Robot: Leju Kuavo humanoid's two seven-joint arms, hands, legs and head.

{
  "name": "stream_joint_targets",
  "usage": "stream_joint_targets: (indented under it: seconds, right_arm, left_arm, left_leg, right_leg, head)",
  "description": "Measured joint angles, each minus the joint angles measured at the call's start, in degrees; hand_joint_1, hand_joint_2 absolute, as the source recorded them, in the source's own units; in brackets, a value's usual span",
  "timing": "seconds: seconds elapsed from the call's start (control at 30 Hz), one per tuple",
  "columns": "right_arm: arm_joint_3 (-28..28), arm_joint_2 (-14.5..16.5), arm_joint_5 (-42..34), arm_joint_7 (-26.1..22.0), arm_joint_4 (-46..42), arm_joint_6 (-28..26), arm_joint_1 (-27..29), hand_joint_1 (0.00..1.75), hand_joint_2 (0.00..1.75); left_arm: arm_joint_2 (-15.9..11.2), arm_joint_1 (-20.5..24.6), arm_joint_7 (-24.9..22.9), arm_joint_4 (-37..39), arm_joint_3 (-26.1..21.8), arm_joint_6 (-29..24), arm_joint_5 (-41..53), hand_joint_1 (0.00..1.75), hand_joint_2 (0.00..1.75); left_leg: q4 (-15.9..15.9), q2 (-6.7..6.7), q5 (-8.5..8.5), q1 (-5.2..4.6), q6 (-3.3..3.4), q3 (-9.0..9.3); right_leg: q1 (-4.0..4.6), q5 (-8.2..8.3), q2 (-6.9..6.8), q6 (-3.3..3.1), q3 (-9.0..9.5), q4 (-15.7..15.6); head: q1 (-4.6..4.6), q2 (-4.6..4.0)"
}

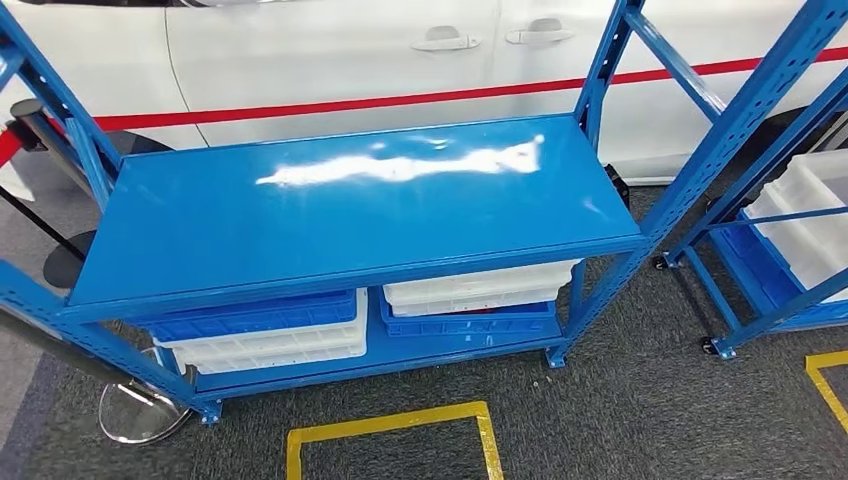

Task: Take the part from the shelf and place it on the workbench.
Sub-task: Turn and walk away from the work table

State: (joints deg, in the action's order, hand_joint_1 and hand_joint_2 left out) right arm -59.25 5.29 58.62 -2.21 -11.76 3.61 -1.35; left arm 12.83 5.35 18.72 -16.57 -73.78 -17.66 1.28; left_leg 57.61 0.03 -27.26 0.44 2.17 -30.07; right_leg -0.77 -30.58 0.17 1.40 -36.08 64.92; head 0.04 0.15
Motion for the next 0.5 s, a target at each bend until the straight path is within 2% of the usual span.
stream_joint_targets:
  seconds: [0.07, 0.1, 0.13, 0.17, 0.2, 0.27, 0.3, 0.4, 0.47, 0.5]
  right_arm:
    - [-0.02, 0.02, 0.05, 0.0, 0.0, 0.01, 0.0, 0.0, 0.0]
    - [-0.02, 0.03, 0.1, 0.0, 0.01, 0.01, 0.02, 0.0, 0.0]
    - [-0.03, 0.05, 0.15, 0.0, 0.01, 0.02, 0.06, 0.0, 0.0]
    - [-0.04, 0.06, 0.19, 0.0, 0.01, 0.02, 0.09, 0.0, 0.44]
    - [-0.08, 0.06, 0.21, -0.02, 0.01, -0.01, 0.1, 0.0, 0.87]
    - [-0.22, 0.06, 0.22, -0.16, 0.0, -0.1, -0.02, 0.0, 1.75]
    - [-0.3, 0.08, 0.22, -0.26, 0.0, -0.17, -0.09, 0.0, 1.75]
    - [-0.47, 0.2, 0.22, -0.37, 0.0, -0.26, -0.19, 0.0, 1.75]
    - [-0.53, 0.3, 0.22, -0.33, 0.0, -0.36, -0.19, 0.0, 1.75]
    - [-0.54, 0.34, 0.23, -0.19, 0.0, -0.41, -0.2, 0.0, 1.31]
  left_arm:
    - [0.0, -0.04, 0.05, 0.0, 0.12, -0.05, -0.03, 0.0, 0.0]
    - [0.0, -0.08, 0.1, 0.0, 0.15, -0.11, -0.08, 0.0, 0.0]
    - [0.0, -0.1, 0.14, 0.0, 0.17, -0.15, -0.12, 0.0, 0.0]
    - [0.0, -0.1, 0.16, 0.0, 0.2, -0.17, -0.12, 0.0, 0.0]
    - [0.0, -0.08, 0.16, 0.0, 0.24, -0.17, -0.13, 0.0, 0.0]
    - [0.0, -0.04, 0.08, 0.0, 0.32, -0.17, -0.13, 0.0, 0.0]
    - [0.0, -0.04, 0.04, 0.0, 0.33, -0.18, -0.13, 0.0, 0.0]
    - [-0.02, 0.01, -0.01, 0.0, 0.34, -0.17, -0.14, 0.0, 0.0]
    - [-0.04, 0.02, -0.04, 0.0, 0.34, -0.19, -0.15, 0.0, 0.0]
    - [-0.05, 0.0, -0.1, 0.0, 0.34, -0.19, -0.15, 0.0, 0.0]
  left_leg:
    - [-0.02, 0.02, 0.03, -0.19, 0.2, -0.3]
    - [0.0, 0.03, 0.02, -0.28, 0.22, -0.34]
    - [0.02, 0.02, 0.0, -0.34, 0.21, -0.31]
    - [0.06, -0.03, -0.04, -0.38, 0.17, -0.23]
    - [0.13, -0.09, -0.11, -0.4, 0.06, -0.15]
    - [0.42, -0.17, -0.39, -0.66, -0.38, -0.19]
    - [0.49, -0.18, -0.51, -0.76, -0.64, -0.22]
    - [0.57, -0.19, -0.76, -0.81, -1.47, -0.15]
    - [3.37, -0.19, -2.77, -0.66, -2.2, -1.27]
    - [6.44, -0.19, -4.62, -0.44, -2.59, -2.64]
  right_leg:
    - [0.0, -3.38, -0.01, 0.26, -3.14, 7.13]
    - [-0.01, -3.69, -0.03, 0.32, -3.91, 9.01]
    - [-0.02, -2.89, -0.04, 0.3, -3.61, 8.74]
    - [-0.01, -1.24, -0.04, 0.2, -2.3, 6.33]
    - [0.02, 0.73, -0.04, -0.03, -0.21, 2.38]
    - [0.27, 2.91, -0.03, -0.58, 3.13, -4.32]
    - [0.41, 3.16, -0.01, -0.85, 3.88, -5.95]
    - [0.34, 3.23, -0.05, -1.63, 4.06, -6.63]
    - [0.03, 3.44, -0.24, -2.42, 4.17, -7.05]
    - [-0.02, 3.49, -0.37, -2.73, 4.18, -7.13]
  head:
    - [0.09, 0.01]
    - [0.09, 0.01]
    - [0.09, 0.01]
    - [0.09, 0.01]
    - [0.11, 0.01]
    - [0.12, 0.01]
    - [0.12, 0.01]
    - [0.1, 0.01]
    - [-0.07, 0.0]
    - [-0.13, 0.0]
